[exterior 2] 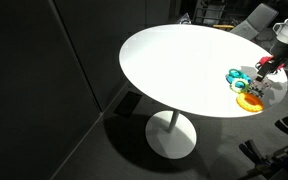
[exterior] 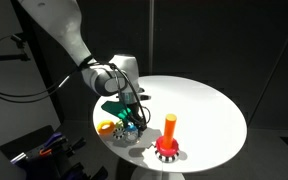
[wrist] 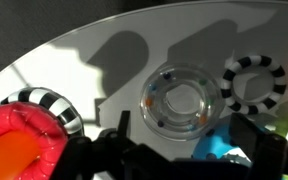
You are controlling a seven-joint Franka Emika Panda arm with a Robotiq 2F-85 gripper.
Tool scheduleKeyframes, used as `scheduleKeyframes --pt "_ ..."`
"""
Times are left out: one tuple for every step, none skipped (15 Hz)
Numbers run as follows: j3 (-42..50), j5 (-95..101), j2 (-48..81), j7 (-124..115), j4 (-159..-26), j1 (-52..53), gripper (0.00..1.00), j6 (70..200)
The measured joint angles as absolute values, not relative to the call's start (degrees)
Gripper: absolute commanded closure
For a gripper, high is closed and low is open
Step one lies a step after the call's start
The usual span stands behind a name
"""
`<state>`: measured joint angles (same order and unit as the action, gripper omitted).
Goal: Put the colorless ring around the orange rod
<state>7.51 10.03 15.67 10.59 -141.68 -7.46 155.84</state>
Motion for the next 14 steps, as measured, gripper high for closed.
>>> scheduleKeyframes --pt "7.5 9.9 16.0 10.6 -141.6 -7.5 0.00 156.3" --pt "7.4 9.5 16.3 10.6 -141.6 -7.5 0.00 156.5" --pt "7.3 9.1 16.5 10.7 -141.6 -7.5 0.00 156.7" --pt "7.1 8.5 16.8 10.8 -141.5 -7.6 0.00 156.8" --pt "7.0 7.9 17.0 11.1 -141.5 -7.7 0.00 156.9" --pt "6.8 7.3 17.1 11.5 -141.5 -7.8 0.00 157.0" --pt "6.6 6.7 17.3 11.7 -141.5 -8.0 0.00 157.0" --pt "6.3 6.2 17.5 11.9 -141.5 -8.2 0.00 157.0" --pt "6.2 5.9 17.7 12.2 -141.5 -8.4 0.00 157.0" --pt "6.0 5.6 17.9 12.4 -141.4 -8.6 0.00 157.0" --pt "5.9 5.5 18.1 12.6 -141.3 -8.8 0.00 157.0" --pt "5.9 5.5 18.3 12.6 -141.2 -9.0 0.00 157.0" --pt "5.9 5.5 18.5 12.7 -141.1 -9.2 0.00 157.0" --pt "5.9 5.5 18.7 12.7 -141.1 -9.3 0.00 157.0"
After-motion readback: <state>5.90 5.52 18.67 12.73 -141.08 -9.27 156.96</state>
